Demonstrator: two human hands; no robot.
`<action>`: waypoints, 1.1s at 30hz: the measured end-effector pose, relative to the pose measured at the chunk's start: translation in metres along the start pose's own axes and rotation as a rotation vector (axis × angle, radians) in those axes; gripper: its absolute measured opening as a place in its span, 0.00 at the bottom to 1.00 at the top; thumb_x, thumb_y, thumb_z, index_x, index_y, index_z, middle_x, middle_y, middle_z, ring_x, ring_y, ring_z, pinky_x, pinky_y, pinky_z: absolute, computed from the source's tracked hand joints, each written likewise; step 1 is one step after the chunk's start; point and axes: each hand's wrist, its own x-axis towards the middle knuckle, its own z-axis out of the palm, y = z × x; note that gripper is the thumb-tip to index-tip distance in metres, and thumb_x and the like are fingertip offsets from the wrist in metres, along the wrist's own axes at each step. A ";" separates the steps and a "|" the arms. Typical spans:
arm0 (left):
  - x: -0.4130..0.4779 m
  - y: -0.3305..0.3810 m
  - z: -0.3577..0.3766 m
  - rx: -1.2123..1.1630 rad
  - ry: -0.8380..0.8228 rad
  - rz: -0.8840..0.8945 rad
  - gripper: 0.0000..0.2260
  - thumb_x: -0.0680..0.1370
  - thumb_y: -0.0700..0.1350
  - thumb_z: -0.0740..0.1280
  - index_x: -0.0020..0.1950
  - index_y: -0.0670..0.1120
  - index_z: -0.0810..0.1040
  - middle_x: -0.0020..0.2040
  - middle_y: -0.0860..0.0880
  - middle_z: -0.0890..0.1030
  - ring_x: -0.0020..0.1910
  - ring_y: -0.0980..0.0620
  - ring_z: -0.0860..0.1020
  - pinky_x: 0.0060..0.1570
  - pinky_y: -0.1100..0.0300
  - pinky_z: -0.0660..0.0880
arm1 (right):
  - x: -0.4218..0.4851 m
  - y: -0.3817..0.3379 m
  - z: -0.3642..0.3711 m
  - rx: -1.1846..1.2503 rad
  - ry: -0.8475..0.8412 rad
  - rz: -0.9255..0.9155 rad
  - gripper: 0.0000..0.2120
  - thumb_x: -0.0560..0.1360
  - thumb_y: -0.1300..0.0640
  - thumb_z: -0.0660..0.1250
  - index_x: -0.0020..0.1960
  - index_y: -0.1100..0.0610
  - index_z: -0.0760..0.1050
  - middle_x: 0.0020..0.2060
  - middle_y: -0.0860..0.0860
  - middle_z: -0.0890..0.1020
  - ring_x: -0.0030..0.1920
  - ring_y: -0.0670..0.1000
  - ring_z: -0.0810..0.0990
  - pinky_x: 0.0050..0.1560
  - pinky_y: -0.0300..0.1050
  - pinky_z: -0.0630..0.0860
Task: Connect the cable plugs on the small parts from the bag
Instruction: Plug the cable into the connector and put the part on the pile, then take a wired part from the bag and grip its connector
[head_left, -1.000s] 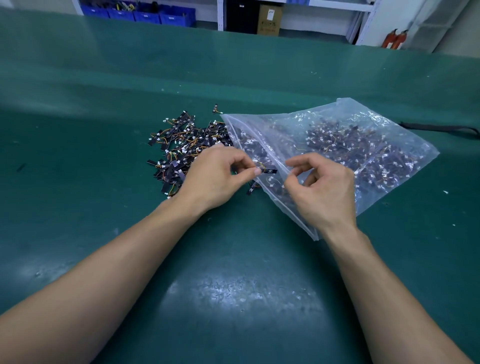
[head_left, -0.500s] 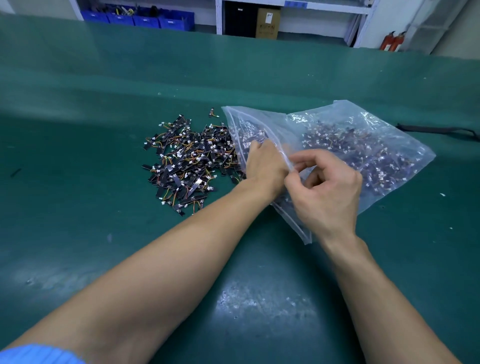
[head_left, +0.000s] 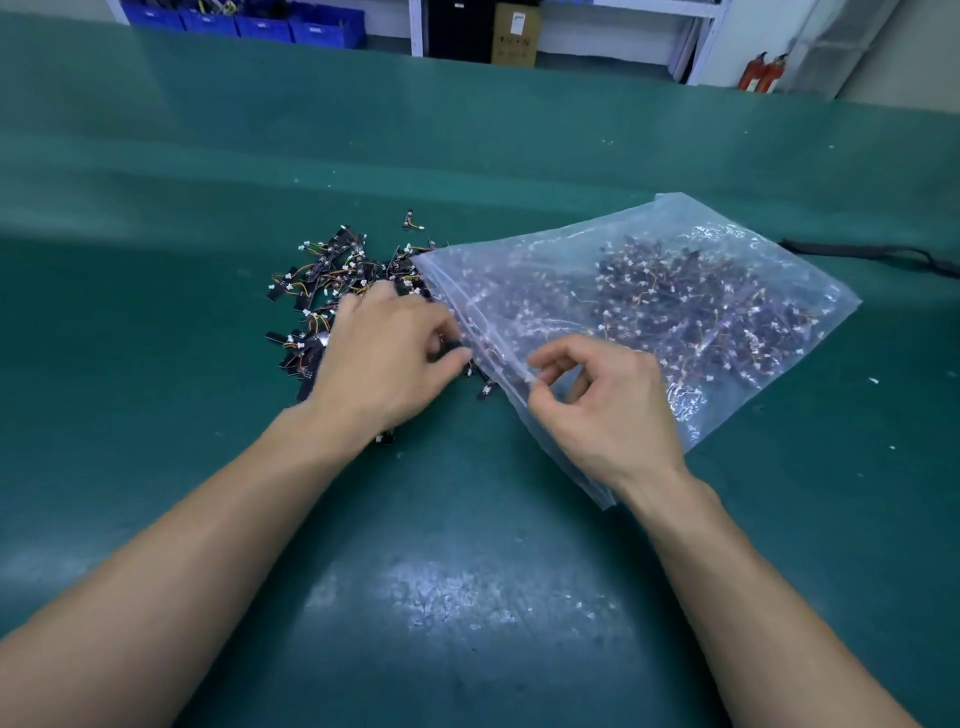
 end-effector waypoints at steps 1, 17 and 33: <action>-0.005 -0.006 0.000 0.025 -0.018 -0.005 0.11 0.75 0.63 0.68 0.48 0.57 0.81 0.38 0.59 0.76 0.49 0.51 0.69 0.49 0.54 0.59 | 0.000 0.001 0.002 -0.003 -0.027 0.015 0.06 0.70 0.57 0.74 0.46 0.49 0.84 0.36 0.40 0.83 0.30 0.38 0.74 0.42 0.42 0.78; -0.015 -0.002 0.012 -0.009 -0.082 0.104 0.16 0.73 0.68 0.66 0.50 0.59 0.82 0.41 0.61 0.76 0.47 0.56 0.66 0.51 0.55 0.60 | 0.000 0.012 0.011 0.014 -0.105 0.079 0.01 0.73 0.49 0.74 0.43 0.46 0.83 0.33 0.36 0.81 0.32 0.39 0.77 0.35 0.33 0.68; -0.015 0.005 0.018 -0.012 0.001 0.010 0.05 0.77 0.55 0.69 0.43 0.56 0.81 0.38 0.59 0.79 0.47 0.53 0.69 0.49 0.55 0.61 | 0.000 0.012 0.011 0.030 -0.113 0.055 0.01 0.73 0.51 0.74 0.43 0.46 0.84 0.35 0.35 0.82 0.31 0.40 0.77 0.33 0.29 0.68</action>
